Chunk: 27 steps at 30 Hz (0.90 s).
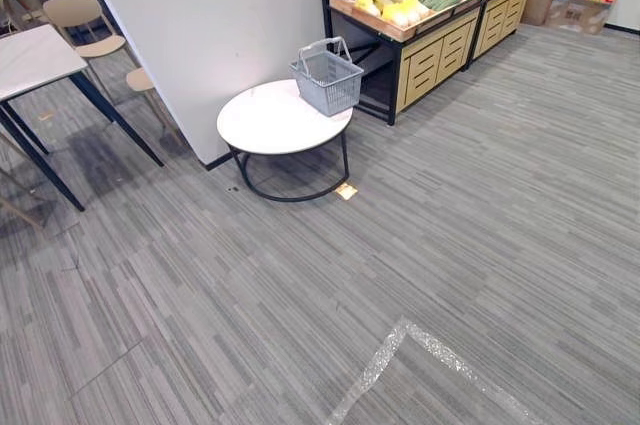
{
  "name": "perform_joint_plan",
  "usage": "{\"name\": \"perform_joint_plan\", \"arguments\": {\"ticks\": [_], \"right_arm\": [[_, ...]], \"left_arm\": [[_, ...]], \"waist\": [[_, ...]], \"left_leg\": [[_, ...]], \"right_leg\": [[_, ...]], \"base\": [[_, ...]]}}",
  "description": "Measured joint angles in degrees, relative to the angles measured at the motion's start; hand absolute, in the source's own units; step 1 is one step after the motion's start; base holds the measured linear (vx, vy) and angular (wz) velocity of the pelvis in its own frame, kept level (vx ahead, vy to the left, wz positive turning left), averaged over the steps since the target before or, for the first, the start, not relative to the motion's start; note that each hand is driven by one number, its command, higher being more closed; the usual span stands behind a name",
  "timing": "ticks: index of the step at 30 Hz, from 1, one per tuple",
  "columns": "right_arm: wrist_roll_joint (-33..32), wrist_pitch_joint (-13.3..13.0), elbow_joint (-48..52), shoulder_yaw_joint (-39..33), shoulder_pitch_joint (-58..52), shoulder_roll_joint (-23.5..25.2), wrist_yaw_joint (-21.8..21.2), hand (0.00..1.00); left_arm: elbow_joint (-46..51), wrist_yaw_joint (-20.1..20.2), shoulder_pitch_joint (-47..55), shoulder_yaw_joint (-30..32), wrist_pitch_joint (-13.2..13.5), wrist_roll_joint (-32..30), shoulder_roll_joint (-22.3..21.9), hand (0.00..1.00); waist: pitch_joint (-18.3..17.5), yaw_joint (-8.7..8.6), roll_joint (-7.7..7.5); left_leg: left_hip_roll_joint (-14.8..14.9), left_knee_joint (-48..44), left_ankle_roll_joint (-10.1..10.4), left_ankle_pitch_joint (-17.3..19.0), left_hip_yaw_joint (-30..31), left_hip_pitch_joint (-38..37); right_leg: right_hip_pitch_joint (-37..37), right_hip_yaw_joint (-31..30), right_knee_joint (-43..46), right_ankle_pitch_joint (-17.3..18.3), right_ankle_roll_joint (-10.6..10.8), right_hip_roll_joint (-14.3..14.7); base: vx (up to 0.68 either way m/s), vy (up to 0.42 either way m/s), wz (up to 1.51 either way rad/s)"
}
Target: Pick vegetable in the basket
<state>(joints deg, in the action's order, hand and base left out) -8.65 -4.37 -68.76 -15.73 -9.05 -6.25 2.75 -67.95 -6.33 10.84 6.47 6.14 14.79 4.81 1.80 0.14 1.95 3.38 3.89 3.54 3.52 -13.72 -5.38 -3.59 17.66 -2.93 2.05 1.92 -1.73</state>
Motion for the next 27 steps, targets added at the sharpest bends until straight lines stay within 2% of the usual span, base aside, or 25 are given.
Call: {"name": "perform_joint_plan", "arguments": {"ticks": [3, 5, 17, 27], "right_arm": [[1.5, 0.0, -0.2, -0.5, 0.4, 0.1, 0.3, 0.00], [1.6, 0.0, -0.2, -1.5, 0.7, 0.3, 0.4, 0.00], [2.3, -0.1, 0.2, -1.7, 1.1, 0.5, 0.2, 0.00], [-1.0, -0.1, 0.1, -1.7, 0.7, 0.6, -0.7, 0.00]], "left_arm": [[0.0, 0.0, -0.1, 0.3, 0.0, -0.3, -0.1, 0.00], [0.0, 0.0, -0.4, 0.6, 0.0, -0.4, -0.1, 0.00], [0.2, -1.3, -2.0, 0.6, 0.1, -8.8, 0.0, 0.00], [0.1, -1.1, -2.1, 0.6, 0.2, -8.9, 0.1, 0.00]], "waist": [[0.1, 0.02, 0.00], [0.4, 0.05, 0.13], [1.6, -0.03, -0.21], [1.6, -0.02, -0.34]], "left_leg": [[-0.1, 0.1, 0.3, 0.2, -0.8, -0.6], [-0.1, 0.2, 0.3, 0.2, -1.5, -0.7], [0.0, 1.0, 0.4, 0.2, -2.2, -1.6], [0.0, 1.3, 0.4, 0.3, -2.7, -1.6]], "right_leg": [[-0.9, 0.6, -1.0, -0.3, 0.9, 0.0], [-1.0, 0.7, -1.1, 0.1, 2.5, 0.0], [-0.9, 0.5, -0.9, 0.0, 2.5, 0.0], [-0.9, 0.5, -1.4, 0.0, 2.5, 0.1]], "base": [[0.04, 0.009, -0.06], [0.03, 0.003, -0.12], [-0.04, -0.004, -0.03], [-0.01, -0.001, -0.01]]}}
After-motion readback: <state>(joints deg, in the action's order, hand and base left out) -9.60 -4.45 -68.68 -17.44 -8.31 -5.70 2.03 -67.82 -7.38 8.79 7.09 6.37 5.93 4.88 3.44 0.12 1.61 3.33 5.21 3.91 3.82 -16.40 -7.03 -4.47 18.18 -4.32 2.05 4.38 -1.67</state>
